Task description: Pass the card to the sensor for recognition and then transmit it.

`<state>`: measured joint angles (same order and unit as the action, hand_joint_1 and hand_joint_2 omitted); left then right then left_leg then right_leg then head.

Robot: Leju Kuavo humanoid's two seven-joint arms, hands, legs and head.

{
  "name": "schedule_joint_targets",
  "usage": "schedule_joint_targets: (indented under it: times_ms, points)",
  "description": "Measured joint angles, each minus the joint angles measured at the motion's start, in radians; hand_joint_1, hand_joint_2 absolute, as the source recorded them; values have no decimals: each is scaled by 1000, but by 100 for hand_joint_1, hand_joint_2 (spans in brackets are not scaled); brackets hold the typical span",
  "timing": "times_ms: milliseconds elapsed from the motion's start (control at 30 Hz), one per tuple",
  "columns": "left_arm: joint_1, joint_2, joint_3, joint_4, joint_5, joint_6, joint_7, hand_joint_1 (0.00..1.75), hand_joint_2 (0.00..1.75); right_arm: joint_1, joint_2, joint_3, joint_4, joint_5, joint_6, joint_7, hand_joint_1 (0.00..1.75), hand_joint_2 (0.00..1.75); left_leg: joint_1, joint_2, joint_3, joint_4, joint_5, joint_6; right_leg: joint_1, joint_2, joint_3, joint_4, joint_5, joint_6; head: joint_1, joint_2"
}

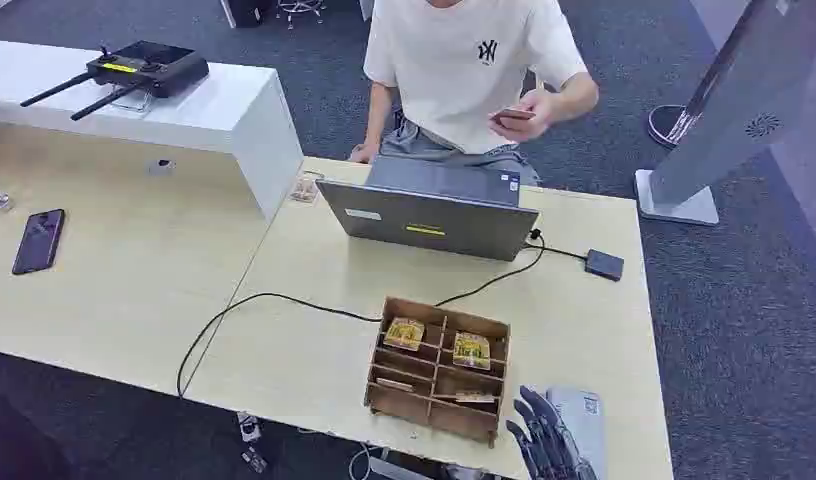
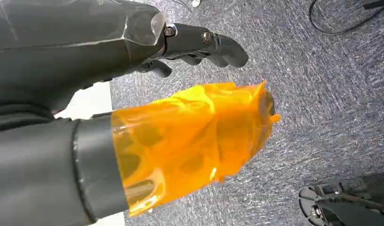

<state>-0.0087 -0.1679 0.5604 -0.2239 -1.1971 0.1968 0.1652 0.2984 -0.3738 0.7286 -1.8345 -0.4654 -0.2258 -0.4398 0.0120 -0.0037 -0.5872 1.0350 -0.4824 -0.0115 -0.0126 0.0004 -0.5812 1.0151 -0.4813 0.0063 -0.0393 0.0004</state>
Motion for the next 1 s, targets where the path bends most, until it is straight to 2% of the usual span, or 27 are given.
schedule_joint_targets:
  times_ms: [33, 533, 633, 700, 800, 867, 1000]
  points:
    - [0, 0, 0, 0, 0, 0, 0, 0, 0, 0, 0, 0, 0, 0, 0, 0, 0, 175, 0, 0, 0, 0, 0, 0, 0, 0, 0, 0, 0, 0, 0, 0]
    - [0, 0, 0, 0, 0, 2, 0, 0, 0, 1, 0, 0, 0, 2, -2, 0, 0, 175, 0, 0, 0, 0, 0, 0, 0, 0, 0, 0, 0, 0, 0, 0]
    - [0, 0, 1, 0, 0, 6, 0, 0, 0, 0, 0, 0, 0, 43, -32, 12, 0, 175, 0, 0, 0, 0, 0, 0, 0, 0, 0, 0, 0, 0, 0, 0]
    - [0, -1, 1, 0, -2, 14, 0, 0, 0, -1, 0, 0, -6, 159, -110, 64, 0, 175, 0, 0, 0, 0, 0, 0, 0, 0, 0, 0, 0, 0, 0, 0]
    - [0, -4, 2, 0, -11, 27, -1, 0, 0, -13, 3, -5, -21, 422, -239, 185, 0, 175, 0, 0, 0, 0, 0, 0, 0, 0, 0, 0, 0, 0, 0, 0]
    - [0, -7, 2, 0, -16, 32, 0, 0, 0, -26, 10, -11, -33, 574, -273, 249, 0, 175, 0, 0, 0, 0, 0, 0, 0, 0, 0, 0, 0, 0, 0, 0]
    - [-1, -9, 2, 0, -37, 32, 3, 0, 0, -55, 35, -27, -48, 902, -291, 351, 0, 175, 0, 0, 0, 0, 0, 0, 0, 0, 0, 0, 0, 0, 0, 0]
